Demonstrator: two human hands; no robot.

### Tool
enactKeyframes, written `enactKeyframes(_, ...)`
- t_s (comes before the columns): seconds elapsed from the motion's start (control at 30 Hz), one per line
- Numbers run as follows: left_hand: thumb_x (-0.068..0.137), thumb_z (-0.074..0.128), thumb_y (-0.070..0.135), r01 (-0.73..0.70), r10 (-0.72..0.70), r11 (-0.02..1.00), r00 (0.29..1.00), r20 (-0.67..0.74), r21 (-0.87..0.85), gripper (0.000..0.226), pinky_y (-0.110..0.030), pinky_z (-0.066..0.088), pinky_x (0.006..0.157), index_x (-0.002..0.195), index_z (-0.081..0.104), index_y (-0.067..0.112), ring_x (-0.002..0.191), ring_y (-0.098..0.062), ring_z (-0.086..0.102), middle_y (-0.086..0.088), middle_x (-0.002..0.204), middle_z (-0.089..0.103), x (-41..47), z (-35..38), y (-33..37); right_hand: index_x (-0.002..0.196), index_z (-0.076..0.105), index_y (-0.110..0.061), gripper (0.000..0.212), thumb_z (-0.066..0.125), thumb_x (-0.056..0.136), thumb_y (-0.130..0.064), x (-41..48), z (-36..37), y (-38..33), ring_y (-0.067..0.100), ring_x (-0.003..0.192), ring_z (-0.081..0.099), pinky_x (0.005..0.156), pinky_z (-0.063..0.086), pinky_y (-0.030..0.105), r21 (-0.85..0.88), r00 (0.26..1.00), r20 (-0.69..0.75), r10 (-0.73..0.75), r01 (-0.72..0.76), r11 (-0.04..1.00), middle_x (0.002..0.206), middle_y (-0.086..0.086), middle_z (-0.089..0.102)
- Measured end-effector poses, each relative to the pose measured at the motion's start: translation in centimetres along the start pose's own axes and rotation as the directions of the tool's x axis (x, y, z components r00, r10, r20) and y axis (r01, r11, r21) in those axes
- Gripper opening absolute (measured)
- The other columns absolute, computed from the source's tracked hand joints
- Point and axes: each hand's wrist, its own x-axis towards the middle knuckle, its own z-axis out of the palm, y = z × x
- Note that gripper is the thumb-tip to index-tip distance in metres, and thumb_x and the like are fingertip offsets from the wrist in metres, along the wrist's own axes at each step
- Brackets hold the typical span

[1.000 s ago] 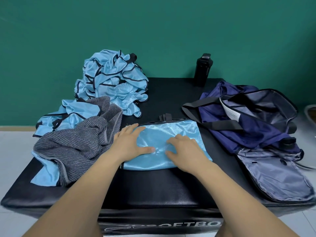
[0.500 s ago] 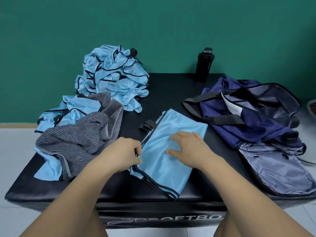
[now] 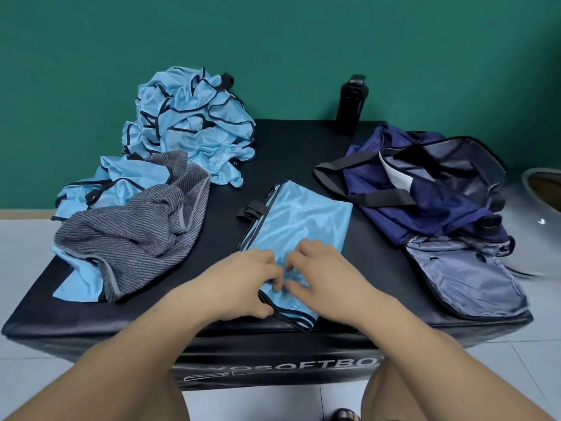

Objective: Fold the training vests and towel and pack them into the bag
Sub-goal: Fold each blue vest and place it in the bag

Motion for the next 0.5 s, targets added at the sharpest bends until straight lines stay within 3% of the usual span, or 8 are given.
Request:
enactKeyframes(0.1, 0.076, 0.077, 0.045, 0.043, -0.043, 0.999, 0.999, 0.011, 0.012, 0.034, -0.038, 0.053, 0.085, 0.103, 0.056, 0.043, 0.096, -0.006, 0.052, 0.017, 0.105, 0.046, 0.0, -0.2, 0.2, 0.117, 0.06, -0.032, 0.037, 0.061, 0.094, -0.06, -1.5, 0.5, 0.0, 0.012, 0.1, 0.044, 0.095, 0.038, 0.029, 0.044, 1.0, 0.021, -0.016, 0.015, 0.999, 0.108, -0.013, 0.047)
enactKeyframes(0.3, 0.071, 0.078, 0.052, 0.03, -0.032, 0.998, 0.998, 0.046, 0.052, 0.042, -0.035, 0.052, 0.08, 0.103, 0.053, 0.041, 0.097, -0.007, 0.048, 0.016, 0.108, 0.042, -0.3, 0.0, 0.8, 0.107, 0.054, -0.037, 0.052, 0.067, 0.077, -0.078, -1.0, 0.8, -0.8, 0.009, 0.093, 0.037, 0.085, 0.033, 0.028, -0.013, 0.999, 0.029, -0.04, 0.04, 0.999, 0.1, -0.015, 0.041)
enactKeyframes(0.5, 0.073, 0.077, 0.046, 0.026, -0.028, 0.996, 0.999, 0.025, 0.089, 0.042, -0.034, 0.051, 0.078, 0.106, 0.051, 0.042, 0.096, -0.007, 0.048, 0.016, 0.107, 0.042, -0.8, 0.0, 0.5, 0.117, 0.055, -0.036, 0.059, 0.063, 0.078, -0.079, -1.3, 1.2, -1.3, 0.011, 0.098, 0.038, 0.094, 0.038, 0.03, -0.068, 0.998, 0.035, -0.044, 0.046, 0.997, 0.108, -0.014, 0.041)
